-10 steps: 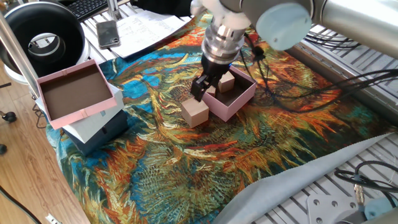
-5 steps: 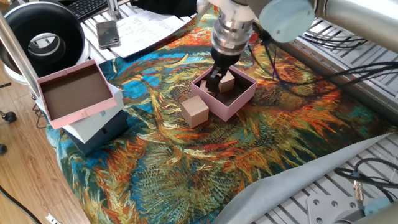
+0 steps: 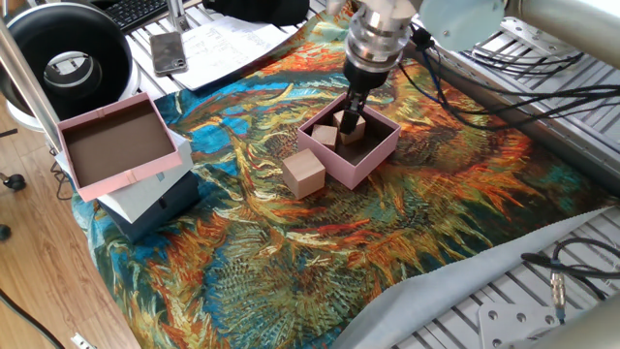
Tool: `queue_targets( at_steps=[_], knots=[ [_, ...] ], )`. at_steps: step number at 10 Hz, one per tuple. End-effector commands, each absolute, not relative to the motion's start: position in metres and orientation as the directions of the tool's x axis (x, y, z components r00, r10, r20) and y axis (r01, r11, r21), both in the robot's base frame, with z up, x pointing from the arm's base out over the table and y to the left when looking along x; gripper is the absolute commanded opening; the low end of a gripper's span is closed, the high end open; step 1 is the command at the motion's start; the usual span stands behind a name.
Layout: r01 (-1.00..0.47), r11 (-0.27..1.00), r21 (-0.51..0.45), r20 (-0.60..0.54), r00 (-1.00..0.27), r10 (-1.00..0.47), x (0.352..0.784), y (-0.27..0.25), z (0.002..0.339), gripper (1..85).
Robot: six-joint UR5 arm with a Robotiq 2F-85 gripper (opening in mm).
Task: Take everything out of the gift box
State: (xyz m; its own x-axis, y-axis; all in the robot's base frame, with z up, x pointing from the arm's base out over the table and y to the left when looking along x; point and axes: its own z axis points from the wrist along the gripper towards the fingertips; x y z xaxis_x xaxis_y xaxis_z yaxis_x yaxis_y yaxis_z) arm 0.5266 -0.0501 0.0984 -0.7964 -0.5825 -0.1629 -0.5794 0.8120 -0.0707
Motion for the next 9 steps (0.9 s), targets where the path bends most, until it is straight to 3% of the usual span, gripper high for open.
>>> queue_targets(
  at_steps=[1, 6, 9],
  knots=[
    [-0.678, 0.733, -0.057, -0.187, -0.714, -0.675, 0.531, -0.052, 0.091, 67.3],
    [-0.811, 0.558, -0.177, -0.13, -0.543, -0.83, 0.552, -0.072, 0.079, 69.7],
    [-0.84, 0.507, -0.191, -0.134, -0.49, -0.862, 0.561, -0.073, 0.073, 71.0]
  ],
)
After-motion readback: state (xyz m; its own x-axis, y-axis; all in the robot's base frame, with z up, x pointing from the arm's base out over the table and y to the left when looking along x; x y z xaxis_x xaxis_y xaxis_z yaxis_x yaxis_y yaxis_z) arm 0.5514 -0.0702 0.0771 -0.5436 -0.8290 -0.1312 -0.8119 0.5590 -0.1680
